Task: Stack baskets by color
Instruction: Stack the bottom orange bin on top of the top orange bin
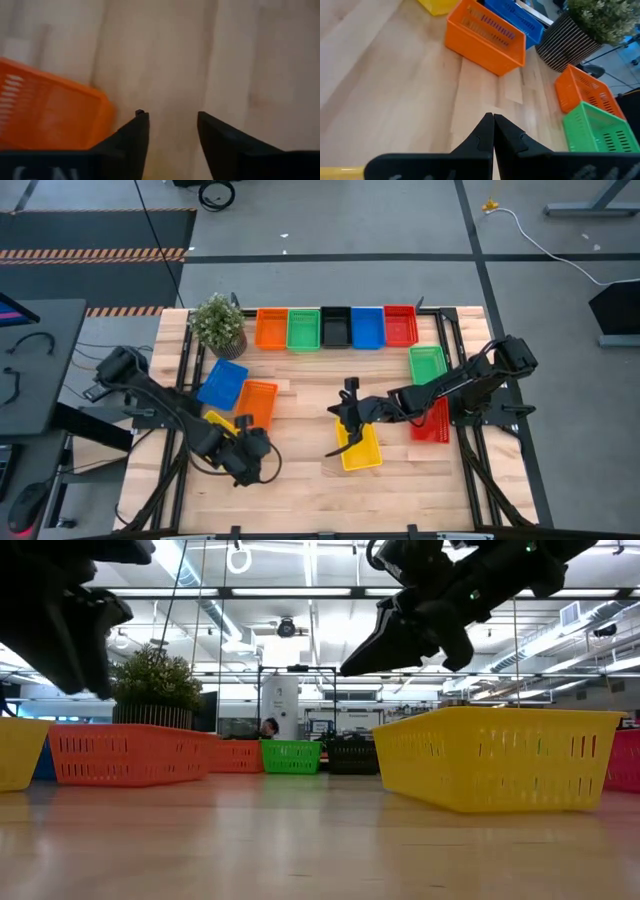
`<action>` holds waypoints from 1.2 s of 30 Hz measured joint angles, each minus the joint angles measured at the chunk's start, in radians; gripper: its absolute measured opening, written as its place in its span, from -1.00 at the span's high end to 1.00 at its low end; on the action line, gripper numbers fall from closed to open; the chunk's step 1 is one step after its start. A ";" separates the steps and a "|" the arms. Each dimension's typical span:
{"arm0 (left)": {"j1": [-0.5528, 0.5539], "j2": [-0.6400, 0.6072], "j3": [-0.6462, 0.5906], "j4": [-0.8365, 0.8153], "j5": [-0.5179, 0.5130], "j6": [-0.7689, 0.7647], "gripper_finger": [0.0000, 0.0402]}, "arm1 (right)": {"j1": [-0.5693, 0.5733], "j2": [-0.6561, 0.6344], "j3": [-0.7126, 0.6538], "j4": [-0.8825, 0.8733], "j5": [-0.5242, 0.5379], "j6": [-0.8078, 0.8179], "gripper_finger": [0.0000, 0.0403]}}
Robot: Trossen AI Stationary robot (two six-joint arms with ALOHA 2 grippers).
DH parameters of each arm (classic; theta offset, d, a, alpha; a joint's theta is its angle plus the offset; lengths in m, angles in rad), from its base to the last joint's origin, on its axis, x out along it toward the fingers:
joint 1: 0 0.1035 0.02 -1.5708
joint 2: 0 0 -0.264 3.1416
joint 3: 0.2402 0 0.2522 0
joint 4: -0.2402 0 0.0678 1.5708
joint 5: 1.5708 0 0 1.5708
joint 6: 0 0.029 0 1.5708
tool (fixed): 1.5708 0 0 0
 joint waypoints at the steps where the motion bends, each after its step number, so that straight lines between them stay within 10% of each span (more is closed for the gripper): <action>1: -0.001 0.007 0.000 0.002 -0.023 0.014 0.09 | -0.005 0.000 0.000 0.000 0.000 -0.009 0.96; 12: 0.060 0.053 -0.001 -0.126 -0.167 0.051 -0.03 | -0.054 0.000 0.000 0.003 -0.001 -0.003 0.96; 22: 0.109 0.058 -0.065 -0.149 -0.042 0.098 0.15 | -0.054 0.000 0.000 -0.002 -0.009 0.020 0.96; 36: 0.259 0.058 -0.056 0.013 0.097 0.327 0.95 | -0.018 0.000 0.000 -0.095 0.054 0.024 0.96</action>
